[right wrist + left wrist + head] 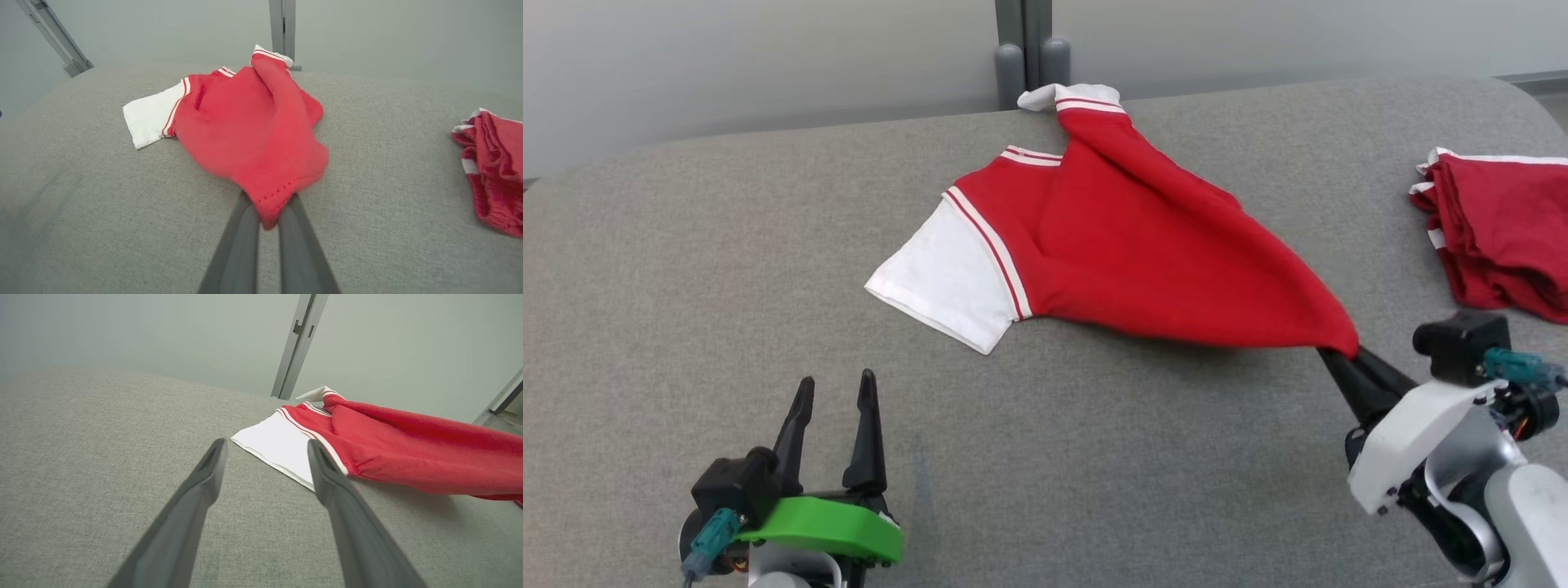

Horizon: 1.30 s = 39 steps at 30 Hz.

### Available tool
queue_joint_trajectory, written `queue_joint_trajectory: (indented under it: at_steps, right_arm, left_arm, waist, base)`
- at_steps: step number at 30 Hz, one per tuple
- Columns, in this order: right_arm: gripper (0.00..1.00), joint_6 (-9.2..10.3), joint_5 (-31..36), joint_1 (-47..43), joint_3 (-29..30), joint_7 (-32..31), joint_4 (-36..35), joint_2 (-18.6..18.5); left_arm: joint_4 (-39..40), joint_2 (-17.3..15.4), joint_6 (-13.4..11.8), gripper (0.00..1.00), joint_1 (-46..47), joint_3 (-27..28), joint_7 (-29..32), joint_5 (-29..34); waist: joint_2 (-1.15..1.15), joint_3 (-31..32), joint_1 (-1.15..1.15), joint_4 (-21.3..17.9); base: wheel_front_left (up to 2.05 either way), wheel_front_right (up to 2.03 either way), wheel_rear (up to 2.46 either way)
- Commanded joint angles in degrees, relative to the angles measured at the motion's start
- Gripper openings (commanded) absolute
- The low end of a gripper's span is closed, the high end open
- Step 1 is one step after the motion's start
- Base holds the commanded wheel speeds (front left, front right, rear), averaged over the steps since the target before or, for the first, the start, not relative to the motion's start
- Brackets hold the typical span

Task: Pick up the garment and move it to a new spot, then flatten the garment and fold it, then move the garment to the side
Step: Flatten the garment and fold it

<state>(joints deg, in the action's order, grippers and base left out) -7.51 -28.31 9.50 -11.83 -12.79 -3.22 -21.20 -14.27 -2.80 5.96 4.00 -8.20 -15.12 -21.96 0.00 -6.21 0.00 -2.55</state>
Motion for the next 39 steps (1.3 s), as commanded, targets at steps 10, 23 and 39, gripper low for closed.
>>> queue_joint_trajectory:
  at_steps: [10,23,39]
  right_arm:
    - [1.00,0.05,1.8,-7.3,3.6,1.3,8.5,3.6]
    - [1.00,0.05,5.7,-4.2,12.0,0.3,0.4,2.7]
    - [1.00,0.07,10.7,17.5,-9.2,4.3,28.8,1.2]
  left_arm:
    - [-0.2,-0.2,0.1,1.00,0.1,0.1,0.0,-0.3]
    - [0.0,-0.2,-0.1,1.00,1.2,-0.4,0.0,-0.8]
    - [0.2,-0.2,-0.4,1.00,4.0,-0.8,0.0,-1.0]
  waist:
    - [0.00,-1.1,0.00,0.5]
    - [0.00,-2.0,0.00,0.8]
    - [0.00,-5.8,0.00,5.5]
  base:
    - [0.00,0.00,0.00]
    - [0.00,0.00,0.00]
    - [0.00,0.00,0.00]
